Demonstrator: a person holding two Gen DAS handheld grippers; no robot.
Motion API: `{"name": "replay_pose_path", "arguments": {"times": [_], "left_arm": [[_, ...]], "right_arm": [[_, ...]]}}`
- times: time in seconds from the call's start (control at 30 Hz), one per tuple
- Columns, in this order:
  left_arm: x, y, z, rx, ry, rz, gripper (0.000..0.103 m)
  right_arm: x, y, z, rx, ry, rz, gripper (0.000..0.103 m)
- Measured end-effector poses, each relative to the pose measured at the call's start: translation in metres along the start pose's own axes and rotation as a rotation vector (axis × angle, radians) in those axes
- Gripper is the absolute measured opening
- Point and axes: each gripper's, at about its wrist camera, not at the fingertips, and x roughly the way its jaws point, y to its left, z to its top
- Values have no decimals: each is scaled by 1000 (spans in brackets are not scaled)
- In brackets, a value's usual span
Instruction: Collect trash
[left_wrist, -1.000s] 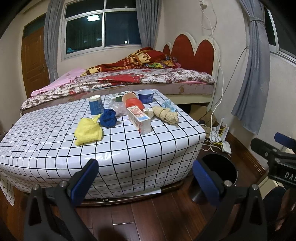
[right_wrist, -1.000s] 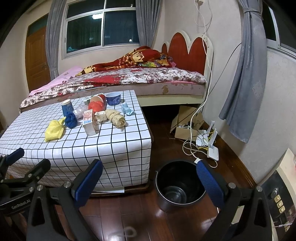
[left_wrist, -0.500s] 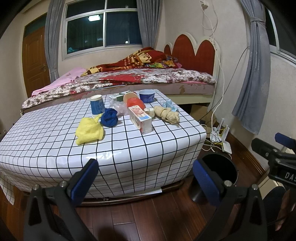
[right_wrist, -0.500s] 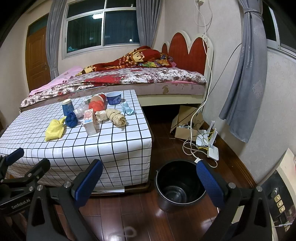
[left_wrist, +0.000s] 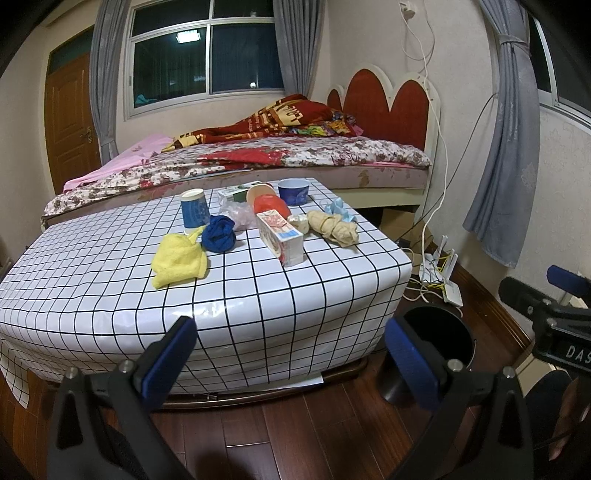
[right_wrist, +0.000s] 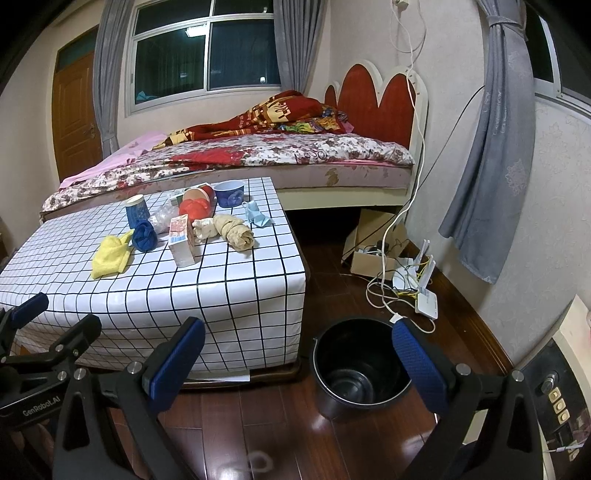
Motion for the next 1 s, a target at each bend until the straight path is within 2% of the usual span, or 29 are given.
{"name": "replay_pose_path", "arguments": {"times": [0.63,0.9,1.0], "left_arm": [[3,12,-1,-20,-1,2,102],[31,45,7,-34,-6,70,102],[46,63,9,-58,19,86,102]], "right_arm": [[7,8,-4,-12,11,23,102],[45,29,6,-73,41,134,102],[65,42,10,-105,59,172,102]]}}
